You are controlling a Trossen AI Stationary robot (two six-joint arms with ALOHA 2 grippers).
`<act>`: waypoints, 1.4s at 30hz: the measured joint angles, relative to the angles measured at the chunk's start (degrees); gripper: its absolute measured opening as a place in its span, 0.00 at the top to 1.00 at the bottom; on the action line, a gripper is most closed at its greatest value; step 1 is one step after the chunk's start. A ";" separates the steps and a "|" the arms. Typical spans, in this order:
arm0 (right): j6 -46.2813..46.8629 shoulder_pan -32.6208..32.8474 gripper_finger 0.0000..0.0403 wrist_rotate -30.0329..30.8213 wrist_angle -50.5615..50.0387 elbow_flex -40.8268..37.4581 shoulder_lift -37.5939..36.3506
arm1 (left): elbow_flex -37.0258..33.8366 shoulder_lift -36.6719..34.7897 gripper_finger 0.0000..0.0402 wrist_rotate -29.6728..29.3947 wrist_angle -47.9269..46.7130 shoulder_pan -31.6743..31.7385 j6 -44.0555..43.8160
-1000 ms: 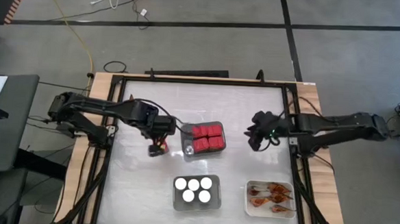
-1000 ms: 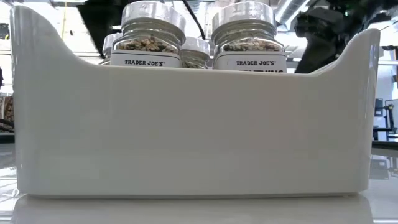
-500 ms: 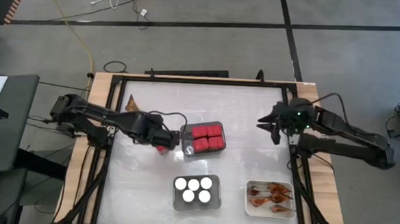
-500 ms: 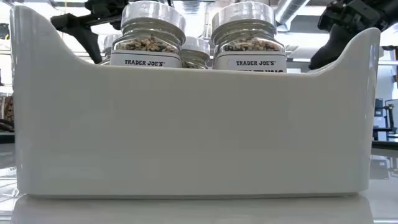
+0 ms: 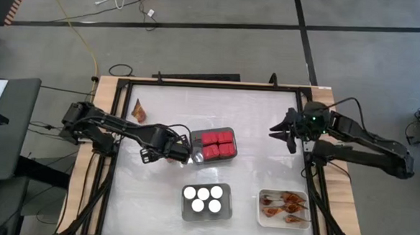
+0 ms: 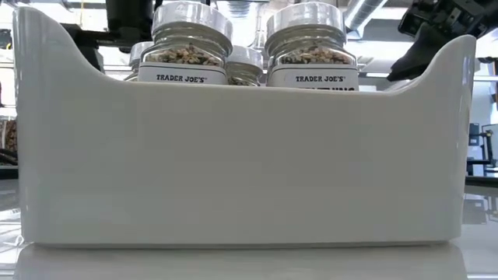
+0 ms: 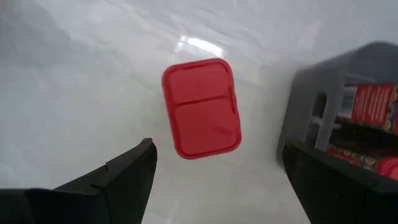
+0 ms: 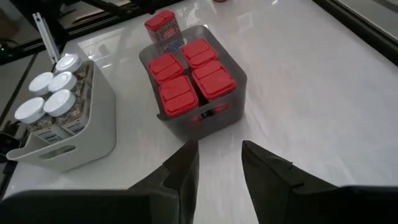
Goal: Sort spices by type
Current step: Put the red seasoning can into the black bin
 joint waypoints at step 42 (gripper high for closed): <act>0.02 1.72 0.63 -0.07 -0.04 0.02 0.00 | -14.38 -0.13 0.48 -0.15 16.60 2.97 -7.89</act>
